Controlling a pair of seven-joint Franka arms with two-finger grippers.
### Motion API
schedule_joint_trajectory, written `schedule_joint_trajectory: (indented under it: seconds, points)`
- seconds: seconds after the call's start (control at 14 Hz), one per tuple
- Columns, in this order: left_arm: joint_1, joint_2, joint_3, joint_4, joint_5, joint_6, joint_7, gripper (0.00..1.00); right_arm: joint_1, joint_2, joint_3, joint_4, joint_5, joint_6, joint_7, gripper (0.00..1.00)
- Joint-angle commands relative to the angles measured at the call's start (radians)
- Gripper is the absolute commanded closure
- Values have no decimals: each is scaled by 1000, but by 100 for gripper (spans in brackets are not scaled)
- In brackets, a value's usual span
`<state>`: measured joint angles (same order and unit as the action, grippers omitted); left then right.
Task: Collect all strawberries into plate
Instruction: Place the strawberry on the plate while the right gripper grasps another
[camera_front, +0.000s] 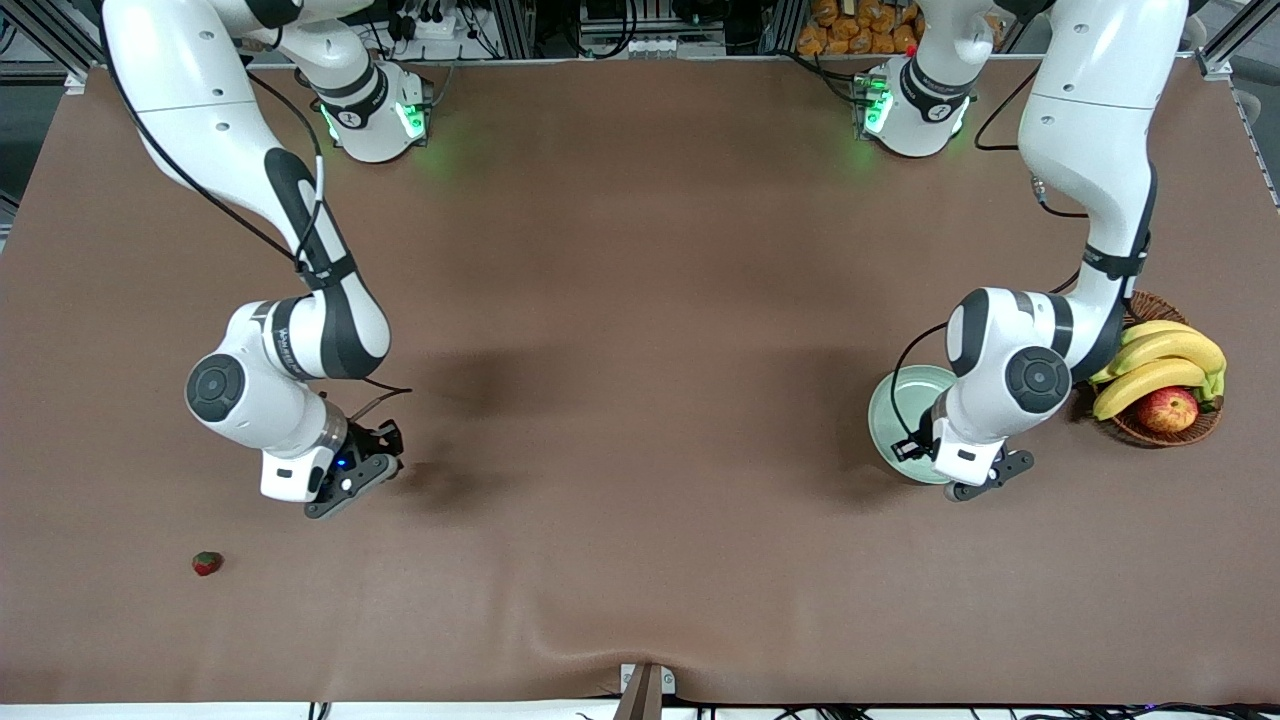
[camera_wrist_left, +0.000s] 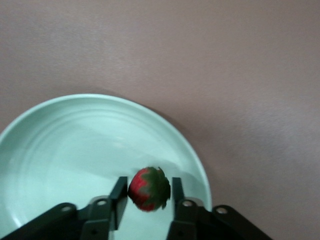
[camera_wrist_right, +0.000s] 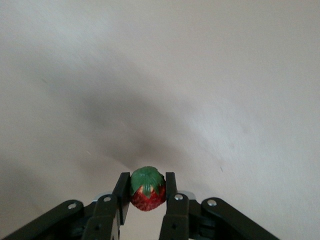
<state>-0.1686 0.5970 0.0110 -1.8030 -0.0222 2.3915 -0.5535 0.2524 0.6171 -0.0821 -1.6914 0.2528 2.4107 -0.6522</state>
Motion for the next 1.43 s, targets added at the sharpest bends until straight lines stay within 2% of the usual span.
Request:
schedule_joint_trajectory:
  seconds: [0.0, 0.36, 0.64, 0.86, 1.15, 1.36]
  points:
    - [23, -57, -9, -15, 4, -55, 38, 0, 68, 13, 8, 56, 25, 22, -50, 100]
    - [18, -157, -14, -4, 5, -190, 40, 0, 218, 95, 18, 143, 25, 42, 60, 100]
    - [12, -236, -54, 1, 4, -248, 21, 0, 368, 166, 18, 248, 23, 47, 291, 100]
    - [12, -276, -84, 1, 4, -276, 18, 0, 491, 262, 18, 344, 22, 126, 515, 100]
    - [8, -273, -120, 14, -2, -275, -13, 0, 579, 371, 18, 469, 22, 169, 713, 100]
    - [-15, -247, -121, 36, -7, -273, -19, 0, 605, 415, 18, 507, 20, 171, 772, 100]
